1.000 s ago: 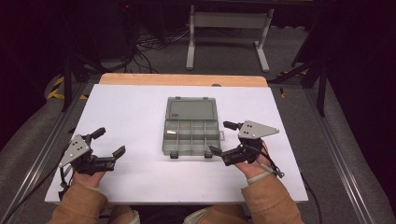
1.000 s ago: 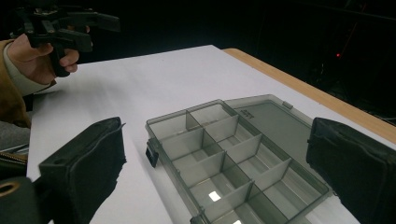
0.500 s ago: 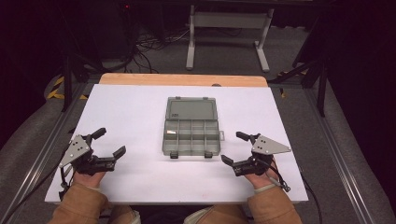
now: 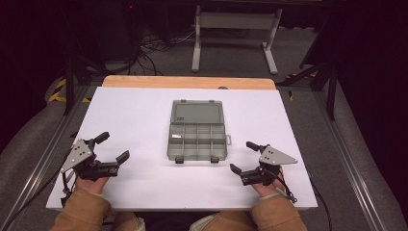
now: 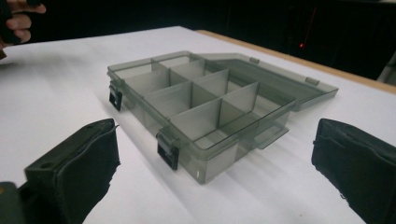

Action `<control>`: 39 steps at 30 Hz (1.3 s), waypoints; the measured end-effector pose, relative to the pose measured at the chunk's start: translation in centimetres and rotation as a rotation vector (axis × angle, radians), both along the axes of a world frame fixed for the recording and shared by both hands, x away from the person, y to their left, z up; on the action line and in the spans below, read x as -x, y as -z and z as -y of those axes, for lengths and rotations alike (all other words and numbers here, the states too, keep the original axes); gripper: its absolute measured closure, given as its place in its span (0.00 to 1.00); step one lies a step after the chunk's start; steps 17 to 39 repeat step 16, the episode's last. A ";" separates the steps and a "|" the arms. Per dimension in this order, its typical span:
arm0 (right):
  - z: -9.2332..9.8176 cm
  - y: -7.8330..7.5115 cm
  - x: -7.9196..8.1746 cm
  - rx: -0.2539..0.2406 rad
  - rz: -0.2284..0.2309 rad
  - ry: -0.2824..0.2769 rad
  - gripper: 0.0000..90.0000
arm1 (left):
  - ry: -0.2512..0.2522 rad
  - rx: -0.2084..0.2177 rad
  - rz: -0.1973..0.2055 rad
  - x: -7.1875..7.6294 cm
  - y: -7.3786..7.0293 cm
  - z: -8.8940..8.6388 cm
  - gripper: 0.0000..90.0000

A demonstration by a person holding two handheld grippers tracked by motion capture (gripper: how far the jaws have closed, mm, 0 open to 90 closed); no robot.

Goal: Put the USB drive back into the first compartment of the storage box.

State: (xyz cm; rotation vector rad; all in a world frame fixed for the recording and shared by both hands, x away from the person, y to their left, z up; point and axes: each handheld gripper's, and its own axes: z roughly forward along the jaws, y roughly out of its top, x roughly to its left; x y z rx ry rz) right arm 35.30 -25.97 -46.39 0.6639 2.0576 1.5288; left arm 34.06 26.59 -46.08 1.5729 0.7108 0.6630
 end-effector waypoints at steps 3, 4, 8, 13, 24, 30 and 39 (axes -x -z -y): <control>0.3 -0.1 0.0 -0.025 -0.002 0.013 0.01 | 0.001 0.003 0.004 -0.1 0.0 -0.1 0.02; 0.4 -0.1 0.0 -0.033 -0.004 0.013 0.01 | 0.002 0.005 0.002 -0.1 0.1 -0.1 0.02; 0.5 -0.3 0.1 -0.037 -0.001 0.022 0.01 | 0.000 0.026 -0.008 0.1 0.2 -0.1 0.02; 0.6 -0.5 0.2 -0.043 0.003 0.025 0.01 | 0.000 0.045 -0.023 0.4 0.7 -0.6 0.02; 0.7 -0.6 0.2 -0.038 0.004 0.025 0.01 | -0.002 0.053 -0.027 0.3 0.8 -0.7 0.02; 0.7 -0.6 0.2 -0.038 0.004 0.025 0.01 | -0.002 0.053 -0.027 0.3 0.8 -0.7 0.02; 0.7 -0.6 0.2 -0.038 0.004 0.025 0.01 | -0.002 0.053 -0.027 0.3 0.8 -0.7 0.02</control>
